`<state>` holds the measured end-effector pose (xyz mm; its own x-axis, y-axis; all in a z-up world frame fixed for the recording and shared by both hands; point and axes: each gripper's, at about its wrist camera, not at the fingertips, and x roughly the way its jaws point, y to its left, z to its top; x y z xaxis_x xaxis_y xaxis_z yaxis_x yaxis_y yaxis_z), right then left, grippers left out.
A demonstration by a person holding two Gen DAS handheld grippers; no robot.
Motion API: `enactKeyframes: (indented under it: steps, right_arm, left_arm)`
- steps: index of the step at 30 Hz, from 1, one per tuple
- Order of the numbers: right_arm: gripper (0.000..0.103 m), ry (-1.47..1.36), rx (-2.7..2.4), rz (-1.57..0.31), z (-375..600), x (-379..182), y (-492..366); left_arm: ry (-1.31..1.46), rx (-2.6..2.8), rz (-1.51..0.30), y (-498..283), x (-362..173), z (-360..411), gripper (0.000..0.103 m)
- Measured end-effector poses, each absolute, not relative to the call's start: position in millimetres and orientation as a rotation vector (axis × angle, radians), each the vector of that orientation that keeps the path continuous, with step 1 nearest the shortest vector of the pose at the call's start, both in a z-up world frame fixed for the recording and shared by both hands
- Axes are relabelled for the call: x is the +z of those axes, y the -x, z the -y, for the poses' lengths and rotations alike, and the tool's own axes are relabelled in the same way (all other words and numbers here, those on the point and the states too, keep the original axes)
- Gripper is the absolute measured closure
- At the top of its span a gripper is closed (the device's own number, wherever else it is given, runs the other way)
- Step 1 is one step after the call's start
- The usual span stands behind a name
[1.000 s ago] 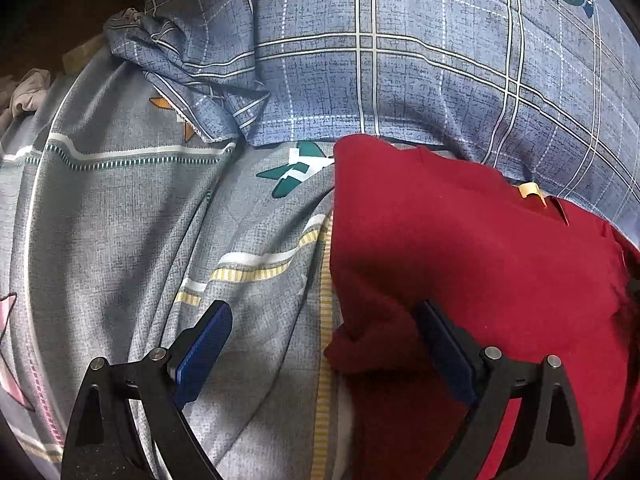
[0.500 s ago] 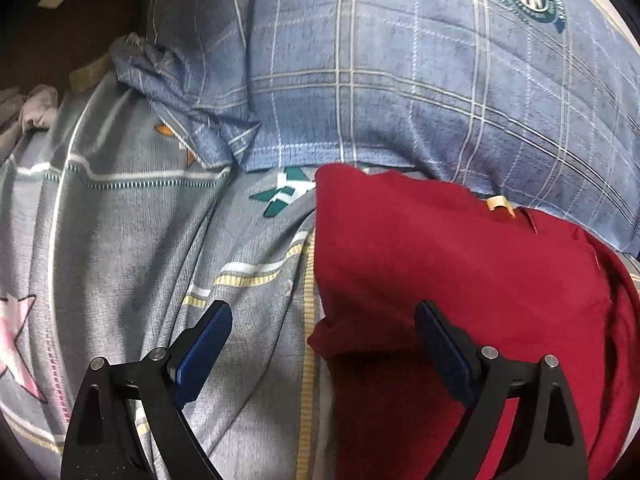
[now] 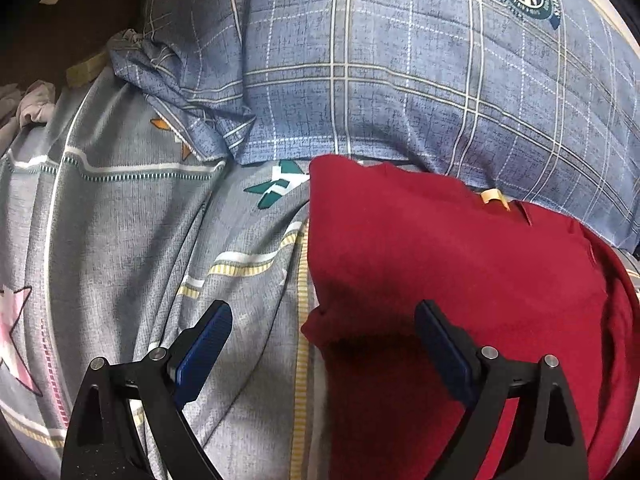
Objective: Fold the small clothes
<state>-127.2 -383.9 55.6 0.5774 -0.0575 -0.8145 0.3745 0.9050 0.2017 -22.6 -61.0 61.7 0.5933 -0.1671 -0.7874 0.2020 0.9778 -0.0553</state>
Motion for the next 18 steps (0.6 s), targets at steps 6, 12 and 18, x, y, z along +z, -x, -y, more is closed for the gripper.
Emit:
enactKeyframes:
  steps: [6, 12, 18]
  right_arm:
    - [0.039, -0.339, -0.334, -0.972, 389, 54, 177]
    - [0.043, -0.433, -0.269, -1.053, 380, 29, 223]
    - [0.091, -0.371, -0.206, -1.061, 360, 19, 216]
  left_arm:
    - [-0.044, -0.247, -0.887, 35, 70, 59, 0.010]
    - [-0.074, -0.277, -0.882, 50, 73, 62, 0.010]
    - [-0.072, -0.272, -0.893, 52, 70, 59, 0.010]
